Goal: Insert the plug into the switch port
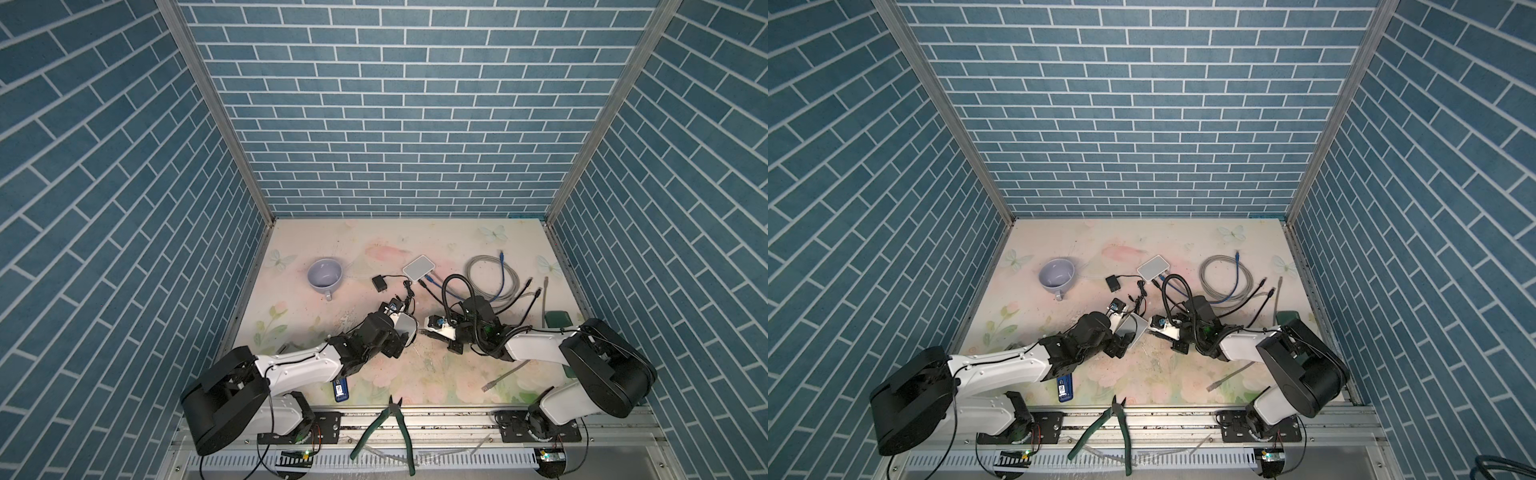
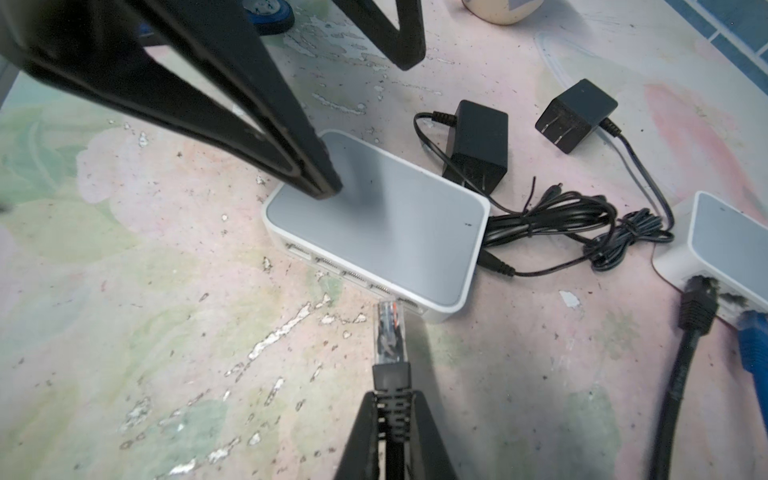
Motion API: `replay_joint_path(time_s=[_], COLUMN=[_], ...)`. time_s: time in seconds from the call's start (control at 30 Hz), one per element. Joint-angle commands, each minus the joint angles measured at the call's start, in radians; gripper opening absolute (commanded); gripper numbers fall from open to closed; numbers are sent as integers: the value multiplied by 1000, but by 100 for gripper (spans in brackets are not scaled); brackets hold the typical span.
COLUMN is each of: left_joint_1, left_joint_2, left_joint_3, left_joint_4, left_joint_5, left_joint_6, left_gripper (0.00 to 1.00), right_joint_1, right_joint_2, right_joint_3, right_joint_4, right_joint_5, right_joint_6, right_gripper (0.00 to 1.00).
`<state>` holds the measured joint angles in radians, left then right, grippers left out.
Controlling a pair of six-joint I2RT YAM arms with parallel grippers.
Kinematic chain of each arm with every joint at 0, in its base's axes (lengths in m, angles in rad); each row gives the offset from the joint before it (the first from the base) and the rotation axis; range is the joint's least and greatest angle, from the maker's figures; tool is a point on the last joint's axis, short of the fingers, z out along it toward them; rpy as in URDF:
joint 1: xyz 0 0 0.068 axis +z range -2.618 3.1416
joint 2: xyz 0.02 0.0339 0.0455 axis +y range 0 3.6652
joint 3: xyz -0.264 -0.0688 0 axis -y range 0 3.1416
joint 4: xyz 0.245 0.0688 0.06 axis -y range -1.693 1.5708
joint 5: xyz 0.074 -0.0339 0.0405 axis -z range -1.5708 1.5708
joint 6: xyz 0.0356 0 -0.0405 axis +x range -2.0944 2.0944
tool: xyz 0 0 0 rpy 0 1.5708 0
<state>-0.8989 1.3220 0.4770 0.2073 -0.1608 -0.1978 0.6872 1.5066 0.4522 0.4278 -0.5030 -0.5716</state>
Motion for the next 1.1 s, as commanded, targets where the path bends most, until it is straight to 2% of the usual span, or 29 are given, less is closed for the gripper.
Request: replay_joint_path(time_s=[0.0,0.3,0.57,1.07], left_joint_1=[5,10,51,57], left_joint_2=[47,136,180,251], left_joint_3=[40,90,99,97], left_joint_4=[12,8,27,106], left_joint_5=[-18,3,57,133], left_joint_6=[-61,-137,-184,-205], left_gripper=[88,88,87,81], right_joint_1=[9,17,30,44], right_joint_2=[6,17,56,114], right_joint_3=[-30,-55,-50,-43], right_joint_4=[30,42,103,226], right_joint_5=[28,50,83,98], right_joint_6=[34,37,90,158], right_gripper=[4,4,4,4])
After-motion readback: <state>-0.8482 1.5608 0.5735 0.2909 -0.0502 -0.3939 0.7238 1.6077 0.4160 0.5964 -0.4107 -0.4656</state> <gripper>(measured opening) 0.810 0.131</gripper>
